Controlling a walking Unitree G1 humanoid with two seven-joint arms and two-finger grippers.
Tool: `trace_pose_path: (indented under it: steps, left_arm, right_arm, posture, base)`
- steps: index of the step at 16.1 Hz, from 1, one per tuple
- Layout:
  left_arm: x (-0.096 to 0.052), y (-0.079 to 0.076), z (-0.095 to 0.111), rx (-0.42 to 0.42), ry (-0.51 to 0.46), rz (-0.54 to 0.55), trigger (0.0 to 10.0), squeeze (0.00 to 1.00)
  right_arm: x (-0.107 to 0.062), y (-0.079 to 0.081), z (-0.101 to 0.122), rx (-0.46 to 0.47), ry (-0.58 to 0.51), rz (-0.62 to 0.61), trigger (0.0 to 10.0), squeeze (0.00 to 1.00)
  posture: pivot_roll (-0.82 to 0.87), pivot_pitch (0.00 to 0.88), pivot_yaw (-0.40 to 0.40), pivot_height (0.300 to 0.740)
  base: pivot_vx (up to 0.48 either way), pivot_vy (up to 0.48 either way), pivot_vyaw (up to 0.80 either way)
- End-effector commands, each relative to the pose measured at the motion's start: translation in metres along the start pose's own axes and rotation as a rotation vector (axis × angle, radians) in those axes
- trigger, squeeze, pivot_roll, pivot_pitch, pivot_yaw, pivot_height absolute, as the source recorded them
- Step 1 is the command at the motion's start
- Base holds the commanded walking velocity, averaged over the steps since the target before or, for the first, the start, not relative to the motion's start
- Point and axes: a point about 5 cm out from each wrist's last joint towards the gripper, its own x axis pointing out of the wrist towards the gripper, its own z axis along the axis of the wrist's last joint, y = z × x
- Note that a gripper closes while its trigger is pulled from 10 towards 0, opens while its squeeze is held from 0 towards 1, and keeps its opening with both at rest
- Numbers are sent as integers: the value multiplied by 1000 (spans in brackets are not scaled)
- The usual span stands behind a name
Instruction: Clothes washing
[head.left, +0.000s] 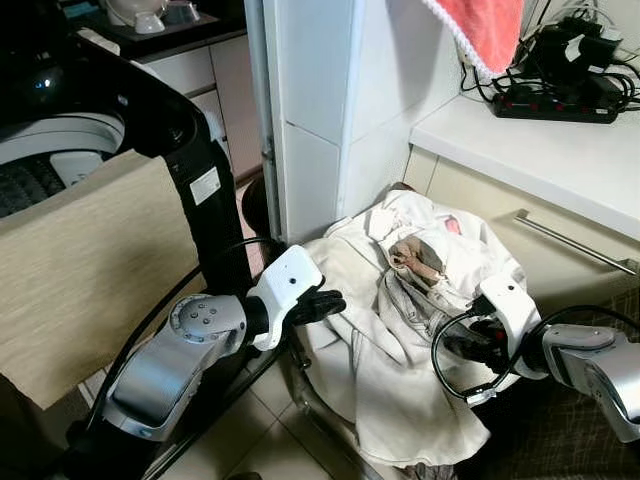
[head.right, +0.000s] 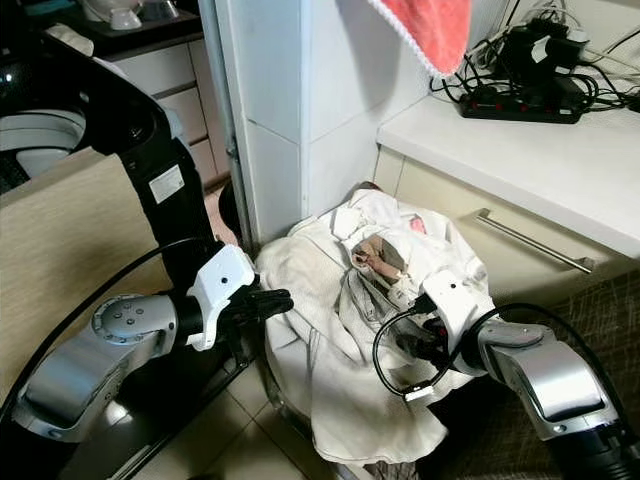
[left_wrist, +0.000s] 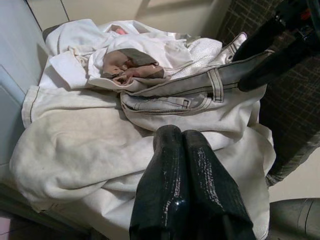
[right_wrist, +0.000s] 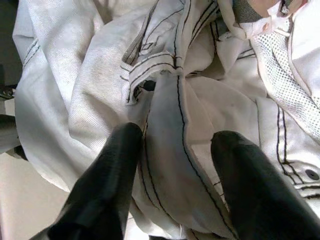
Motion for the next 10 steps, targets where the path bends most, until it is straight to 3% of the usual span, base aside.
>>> trace_pose_path:
  steps: [1, 10]
  left_arm:
    - [-2, -1, 5, 16, -6, -5, 10000, 0]
    - [-2, 3, 6, 26, -10, 17, 10000, 0]
  right_arm:
    - [-2, -4, 4, 2, -18, -8, 0, 0]
    - [-1, -2, 5, 31, -42, 11, 0, 0]
  posture:
    - [-42, 0, 17, 740]
    - [-38, 0, 19, 740]
  base:
    - [0, 0, 0]
    - [0, 0, 0]
